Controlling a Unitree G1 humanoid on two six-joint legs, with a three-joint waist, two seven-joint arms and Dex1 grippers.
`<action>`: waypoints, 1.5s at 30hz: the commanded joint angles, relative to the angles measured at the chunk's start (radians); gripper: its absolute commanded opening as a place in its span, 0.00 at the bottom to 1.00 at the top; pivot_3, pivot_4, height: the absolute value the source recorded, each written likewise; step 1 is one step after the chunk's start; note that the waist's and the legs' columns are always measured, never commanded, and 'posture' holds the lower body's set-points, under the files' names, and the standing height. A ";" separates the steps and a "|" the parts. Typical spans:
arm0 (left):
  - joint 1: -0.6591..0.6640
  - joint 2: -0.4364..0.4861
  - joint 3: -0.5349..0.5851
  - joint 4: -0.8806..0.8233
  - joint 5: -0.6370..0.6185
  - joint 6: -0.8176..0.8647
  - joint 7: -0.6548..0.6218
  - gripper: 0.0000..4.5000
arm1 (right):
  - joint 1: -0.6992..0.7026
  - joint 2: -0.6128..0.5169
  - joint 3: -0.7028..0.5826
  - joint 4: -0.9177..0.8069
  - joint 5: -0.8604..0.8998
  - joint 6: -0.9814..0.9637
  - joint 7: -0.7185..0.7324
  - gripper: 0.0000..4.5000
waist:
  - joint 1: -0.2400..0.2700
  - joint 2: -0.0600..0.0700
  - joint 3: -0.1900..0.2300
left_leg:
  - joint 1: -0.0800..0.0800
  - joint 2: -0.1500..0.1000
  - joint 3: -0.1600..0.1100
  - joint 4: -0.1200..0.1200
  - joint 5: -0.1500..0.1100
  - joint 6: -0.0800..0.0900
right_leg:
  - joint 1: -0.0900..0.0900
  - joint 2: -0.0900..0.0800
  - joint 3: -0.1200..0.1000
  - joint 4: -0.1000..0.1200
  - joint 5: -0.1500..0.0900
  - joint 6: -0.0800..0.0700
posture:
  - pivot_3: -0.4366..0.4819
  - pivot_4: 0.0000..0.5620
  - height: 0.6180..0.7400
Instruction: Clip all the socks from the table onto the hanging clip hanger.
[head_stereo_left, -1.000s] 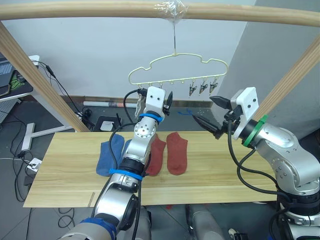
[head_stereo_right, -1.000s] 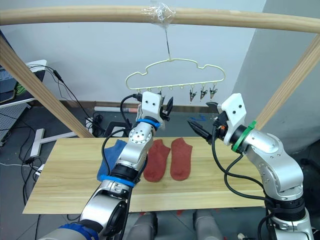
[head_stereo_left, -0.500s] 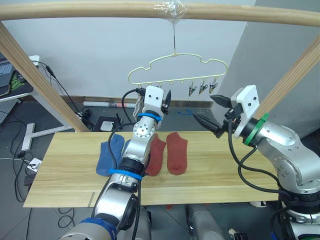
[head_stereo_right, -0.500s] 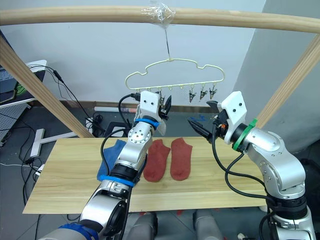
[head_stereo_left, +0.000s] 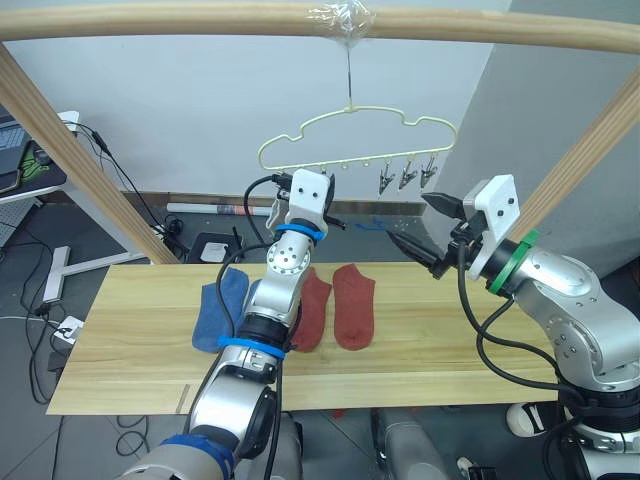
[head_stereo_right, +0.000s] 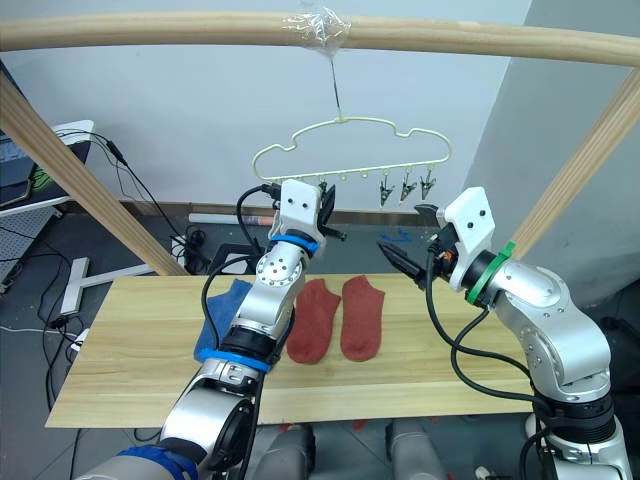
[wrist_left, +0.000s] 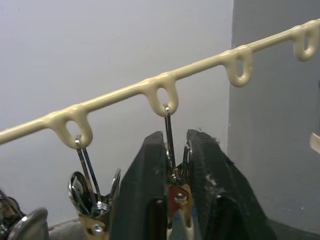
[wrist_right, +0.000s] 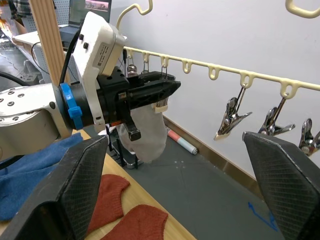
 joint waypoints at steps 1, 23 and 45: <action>-0.022 -0.004 0.005 -0.016 0.004 -0.025 0.001 0.05 | 0.001 -0.004 -0.026 -0.018 0.008 -0.024 -0.004 1.00 | 0.000 0.000 0.000 | 0.000 0.000 0.000 0.000 0.000 0.000 | 0.000 0.000 0.000 0.000 0.000 0.000 | 0.37 0.32 1.00; 0.111 0.180 0.260 -0.533 -0.660 0.959 -0.335 0.05 | -0.108 0.334 0.344 0.926 -0.419 -0.454 -0.107 1.00 | -0.023 0.001 -0.001 | 0.007 0.001 0.000 0.000 0.001 0.001 | 0.004 0.001 0.001 0.005 0.001 -0.001 | 0.49 0.33 1.00; 0.133 0.172 0.284 -0.599 -0.726 1.011 -0.266 0.05 | -0.113 0.370 0.354 1.356 -0.599 -0.720 -0.093 0.33 | -0.005 0.001 -0.007 | 0.015 0.001 0.000 0.000 0.001 0.000 | 0.014 0.001 0.001 0.001 0.002 -0.001 | 0.50 0.33 1.00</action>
